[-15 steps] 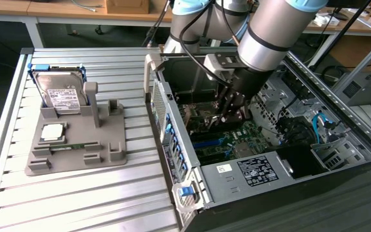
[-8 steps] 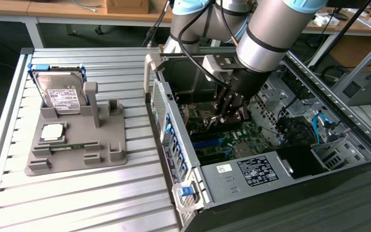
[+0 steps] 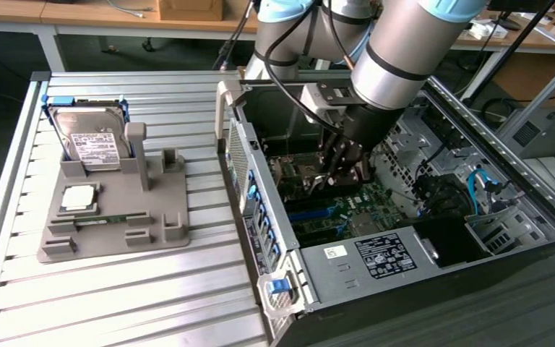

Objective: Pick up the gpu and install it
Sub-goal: 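Insert the gpu into the slot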

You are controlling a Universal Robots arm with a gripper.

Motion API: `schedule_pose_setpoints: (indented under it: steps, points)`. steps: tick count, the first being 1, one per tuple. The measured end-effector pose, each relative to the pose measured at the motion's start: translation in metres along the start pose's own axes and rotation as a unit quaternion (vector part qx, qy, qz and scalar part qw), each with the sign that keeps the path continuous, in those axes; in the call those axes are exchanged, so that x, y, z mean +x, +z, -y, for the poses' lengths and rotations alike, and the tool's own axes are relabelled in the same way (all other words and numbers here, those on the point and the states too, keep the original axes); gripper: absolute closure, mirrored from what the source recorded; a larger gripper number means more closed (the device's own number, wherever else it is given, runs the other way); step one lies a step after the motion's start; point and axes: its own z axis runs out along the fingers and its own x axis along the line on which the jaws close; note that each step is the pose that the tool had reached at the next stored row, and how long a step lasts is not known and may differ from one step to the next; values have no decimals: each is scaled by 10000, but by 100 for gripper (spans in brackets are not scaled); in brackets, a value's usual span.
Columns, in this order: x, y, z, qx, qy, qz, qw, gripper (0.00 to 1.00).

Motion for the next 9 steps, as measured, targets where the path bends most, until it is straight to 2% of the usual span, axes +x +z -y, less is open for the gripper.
schedule_pose_setpoints:
  steps: [9]
  points:
    - [7, 55, 3, 0, 1, 0, 10000, 73]
